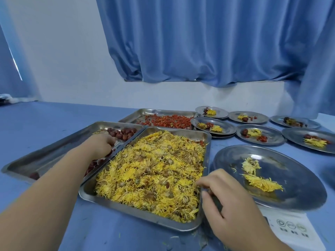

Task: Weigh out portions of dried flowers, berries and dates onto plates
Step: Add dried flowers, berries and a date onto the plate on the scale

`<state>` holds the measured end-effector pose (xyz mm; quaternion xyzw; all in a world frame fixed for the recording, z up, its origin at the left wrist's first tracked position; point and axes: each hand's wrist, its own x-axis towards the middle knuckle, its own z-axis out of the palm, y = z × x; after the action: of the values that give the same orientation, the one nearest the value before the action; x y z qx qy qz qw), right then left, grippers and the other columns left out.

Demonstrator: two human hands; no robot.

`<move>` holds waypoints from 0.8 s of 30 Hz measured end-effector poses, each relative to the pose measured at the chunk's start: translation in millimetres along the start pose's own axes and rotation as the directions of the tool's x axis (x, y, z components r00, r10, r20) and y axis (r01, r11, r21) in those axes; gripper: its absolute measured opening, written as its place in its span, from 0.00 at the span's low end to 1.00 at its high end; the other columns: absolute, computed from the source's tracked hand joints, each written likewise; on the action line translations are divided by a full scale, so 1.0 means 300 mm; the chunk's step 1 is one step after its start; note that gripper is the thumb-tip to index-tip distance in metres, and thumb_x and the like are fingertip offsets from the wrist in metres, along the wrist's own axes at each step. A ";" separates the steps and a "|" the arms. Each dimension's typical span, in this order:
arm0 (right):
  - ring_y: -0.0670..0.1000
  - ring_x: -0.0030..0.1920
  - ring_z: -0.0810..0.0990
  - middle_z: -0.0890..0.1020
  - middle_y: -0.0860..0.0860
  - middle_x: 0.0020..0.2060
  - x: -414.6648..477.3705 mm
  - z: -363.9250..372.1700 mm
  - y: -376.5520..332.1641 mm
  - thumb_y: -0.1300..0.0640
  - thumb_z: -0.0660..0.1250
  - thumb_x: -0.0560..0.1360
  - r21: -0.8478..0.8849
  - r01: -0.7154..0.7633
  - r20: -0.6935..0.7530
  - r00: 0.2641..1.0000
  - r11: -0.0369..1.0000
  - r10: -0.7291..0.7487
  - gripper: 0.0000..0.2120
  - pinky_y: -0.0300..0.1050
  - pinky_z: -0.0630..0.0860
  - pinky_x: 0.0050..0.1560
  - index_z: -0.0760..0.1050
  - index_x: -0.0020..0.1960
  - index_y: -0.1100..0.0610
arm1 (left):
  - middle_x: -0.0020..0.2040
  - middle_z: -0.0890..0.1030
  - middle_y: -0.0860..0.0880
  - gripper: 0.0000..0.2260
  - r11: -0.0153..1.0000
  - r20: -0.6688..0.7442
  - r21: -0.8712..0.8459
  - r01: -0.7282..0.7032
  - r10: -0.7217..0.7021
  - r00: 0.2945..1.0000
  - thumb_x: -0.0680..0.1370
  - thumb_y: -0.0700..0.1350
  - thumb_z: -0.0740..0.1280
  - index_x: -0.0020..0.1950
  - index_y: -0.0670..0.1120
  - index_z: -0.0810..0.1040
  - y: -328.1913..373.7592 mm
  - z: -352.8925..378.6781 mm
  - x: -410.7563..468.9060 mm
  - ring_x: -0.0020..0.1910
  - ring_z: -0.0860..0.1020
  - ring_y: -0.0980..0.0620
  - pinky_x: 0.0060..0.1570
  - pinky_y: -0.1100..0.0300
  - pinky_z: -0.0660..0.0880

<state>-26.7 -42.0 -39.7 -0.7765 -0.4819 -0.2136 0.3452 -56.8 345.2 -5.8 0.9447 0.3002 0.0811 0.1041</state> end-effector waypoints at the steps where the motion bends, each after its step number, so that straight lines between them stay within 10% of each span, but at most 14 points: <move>1: 0.42 0.42 0.74 0.74 0.42 0.42 0.001 0.002 0.001 0.58 0.63 0.73 -0.006 0.001 0.005 1.000 1.000 -0.001 0.08 0.39 0.73 0.39 0.78 0.50 0.52 | 0.54 0.81 0.44 0.13 0.998 0.032 0.062 -0.001 -0.001 1.000 0.77 0.35 0.59 0.52 0.47 0.79 -0.004 0.008 0.014 0.54 0.79 0.44 0.48 0.56 0.71; 4: 0.41 0.41 0.74 0.74 0.43 0.41 0.008 0.008 0.004 0.58 0.64 0.73 -0.024 0.000 0.007 1.000 1.000 0.000 0.07 0.40 0.70 0.42 0.78 0.49 0.52 | 0.64 0.78 0.45 0.20 0.990 0.092 0.144 0.003 -0.016 0.996 0.76 0.33 0.60 0.65 0.47 0.78 -0.017 0.029 0.051 0.59 0.77 0.46 0.57 0.55 0.72; 15: 0.41 0.40 0.75 0.75 0.44 0.40 0.009 0.014 0.023 0.59 0.65 0.72 -0.028 0.025 -0.043 0.999 0.999 -0.026 0.06 0.38 0.71 0.41 0.80 0.46 0.53 | 0.53 0.82 0.49 0.10 0.996 -0.007 0.088 0.017 -0.016 1.000 0.76 0.38 0.64 0.49 0.51 0.83 -0.062 0.040 0.058 0.46 0.77 0.52 0.47 0.60 0.73; 24: 0.41 0.38 0.74 0.76 0.43 0.39 0.006 -0.017 0.029 0.61 0.63 0.73 0.024 -0.035 -0.152 0.988 0.999 0.039 0.07 0.35 0.70 0.40 0.80 0.44 0.53 | 0.50 0.81 0.53 0.09 0.949 -0.220 -0.285 -0.136 0.073 0.973 0.76 0.40 0.67 0.52 0.51 0.79 0.111 -0.055 -0.049 0.40 0.77 0.55 0.35 0.64 0.69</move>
<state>-18.1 -47.1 -38.0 -0.7629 -0.4418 -0.2610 0.3932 -53.8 312.5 16.9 0.9192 0.2432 0.2285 0.2090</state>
